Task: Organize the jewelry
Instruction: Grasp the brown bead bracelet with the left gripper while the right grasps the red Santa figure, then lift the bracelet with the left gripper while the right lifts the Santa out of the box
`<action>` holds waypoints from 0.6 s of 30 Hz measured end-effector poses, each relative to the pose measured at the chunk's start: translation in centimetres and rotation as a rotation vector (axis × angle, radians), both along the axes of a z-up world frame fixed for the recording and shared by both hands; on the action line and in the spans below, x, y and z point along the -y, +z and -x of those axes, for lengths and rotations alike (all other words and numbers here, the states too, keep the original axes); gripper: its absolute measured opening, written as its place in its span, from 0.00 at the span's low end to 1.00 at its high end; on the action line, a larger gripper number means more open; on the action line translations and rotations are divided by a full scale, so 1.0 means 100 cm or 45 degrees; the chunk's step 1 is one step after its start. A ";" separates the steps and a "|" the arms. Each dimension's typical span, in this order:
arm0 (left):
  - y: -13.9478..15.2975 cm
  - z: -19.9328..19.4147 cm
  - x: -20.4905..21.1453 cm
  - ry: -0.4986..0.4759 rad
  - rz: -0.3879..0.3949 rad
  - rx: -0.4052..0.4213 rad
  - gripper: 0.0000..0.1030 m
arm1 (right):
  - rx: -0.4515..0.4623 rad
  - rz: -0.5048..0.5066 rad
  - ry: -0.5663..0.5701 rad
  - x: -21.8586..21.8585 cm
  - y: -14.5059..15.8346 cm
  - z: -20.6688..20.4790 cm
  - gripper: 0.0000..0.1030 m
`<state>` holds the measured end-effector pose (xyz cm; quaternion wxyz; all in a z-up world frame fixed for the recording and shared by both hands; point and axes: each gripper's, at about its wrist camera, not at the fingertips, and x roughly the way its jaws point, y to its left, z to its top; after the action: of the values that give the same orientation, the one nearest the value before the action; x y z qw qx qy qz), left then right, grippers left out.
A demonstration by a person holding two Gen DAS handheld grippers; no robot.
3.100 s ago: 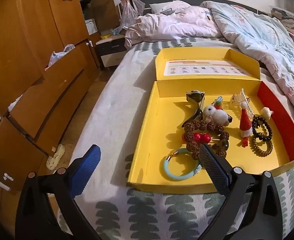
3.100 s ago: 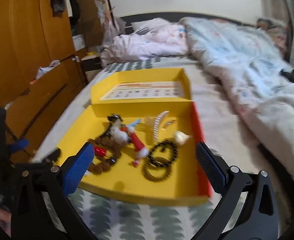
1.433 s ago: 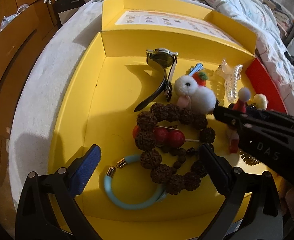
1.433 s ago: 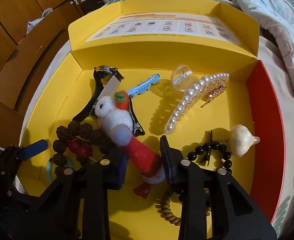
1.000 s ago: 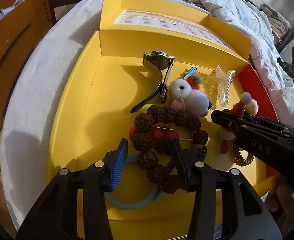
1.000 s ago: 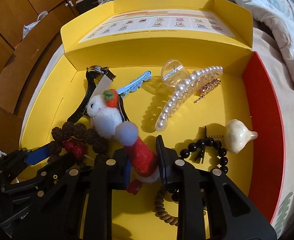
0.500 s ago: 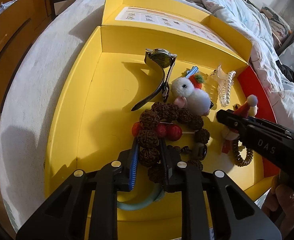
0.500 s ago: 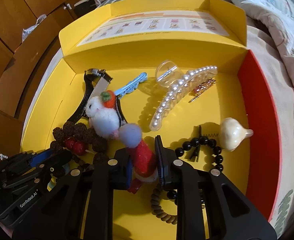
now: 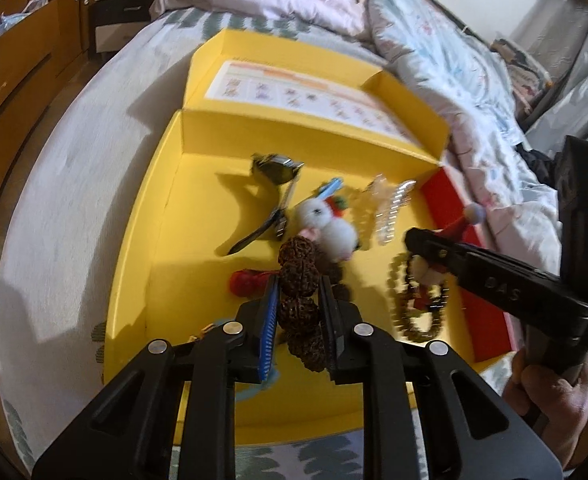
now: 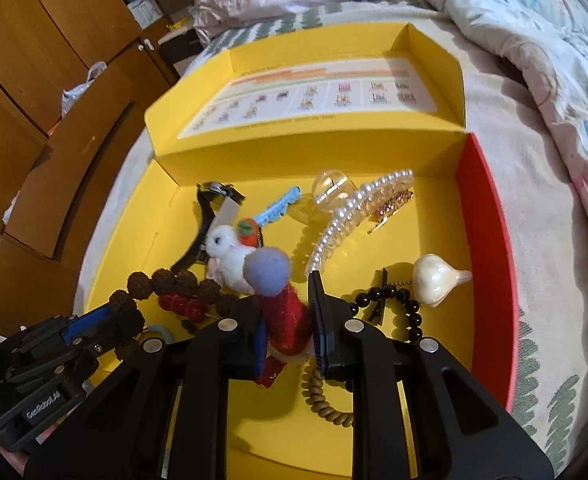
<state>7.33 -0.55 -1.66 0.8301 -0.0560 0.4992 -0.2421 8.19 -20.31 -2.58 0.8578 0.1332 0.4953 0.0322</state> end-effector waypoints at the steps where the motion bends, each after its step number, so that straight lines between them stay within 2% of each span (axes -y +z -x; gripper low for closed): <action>1: 0.003 0.001 0.001 -0.005 0.009 0.008 0.19 | 0.009 0.004 0.002 0.001 0.003 0.001 0.19; 8: 0.035 0.015 0.006 -0.044 0.092 0.107 0.19 | 0.077 -0.001 0.001 0.001 0.027 0.010 0.19; 18: 0.073 0.047 0.001 -0.062 0.094 0.202 0.19 | 0.141 0.041 0.020 -0.006 0.067 0.043 0.19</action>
<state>2.67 -0.65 5.66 0.8584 -0.0551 0.4236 -0.2841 3.86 -19.74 4.11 0.8857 0.1137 0.4485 0.0383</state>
